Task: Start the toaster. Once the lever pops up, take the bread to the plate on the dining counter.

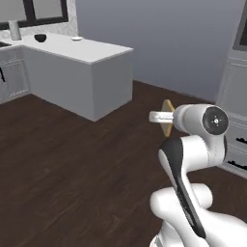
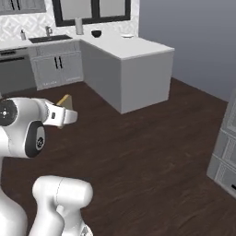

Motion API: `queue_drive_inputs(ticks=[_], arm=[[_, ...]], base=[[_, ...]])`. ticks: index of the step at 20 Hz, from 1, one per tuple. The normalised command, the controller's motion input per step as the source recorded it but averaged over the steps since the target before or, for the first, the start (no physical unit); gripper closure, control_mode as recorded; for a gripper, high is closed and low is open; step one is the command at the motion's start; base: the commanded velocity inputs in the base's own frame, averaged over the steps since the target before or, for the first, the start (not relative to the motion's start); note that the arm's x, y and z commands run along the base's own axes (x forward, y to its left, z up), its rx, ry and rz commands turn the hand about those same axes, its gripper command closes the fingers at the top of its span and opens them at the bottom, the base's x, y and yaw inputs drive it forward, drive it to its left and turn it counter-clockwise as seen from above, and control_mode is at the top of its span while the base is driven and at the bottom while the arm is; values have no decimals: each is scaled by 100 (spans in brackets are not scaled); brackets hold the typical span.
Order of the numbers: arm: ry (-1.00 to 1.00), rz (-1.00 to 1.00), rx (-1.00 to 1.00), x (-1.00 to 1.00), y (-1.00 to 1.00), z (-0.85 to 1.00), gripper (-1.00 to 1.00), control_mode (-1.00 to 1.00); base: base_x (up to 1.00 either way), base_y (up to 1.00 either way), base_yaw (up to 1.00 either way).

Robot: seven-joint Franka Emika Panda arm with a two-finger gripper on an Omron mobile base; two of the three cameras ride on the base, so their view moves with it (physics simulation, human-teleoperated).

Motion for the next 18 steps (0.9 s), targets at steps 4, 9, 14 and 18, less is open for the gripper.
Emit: queue_drive_inputs(ticks=[4, 9, 14, 18], arm=[[0, 0, 0, 0, 0, 0, 100, 100], [0, 0, 0, 0, 0, 0, 100, 100], [0, 0, 0, 0, 0, 0, 100, 100], [0, 0, 0, 0, 0, 0, 100, 100]], base=[[100, 98, -55], [100, 83, -33], [100, 85, -31], [100, 94, -48]])
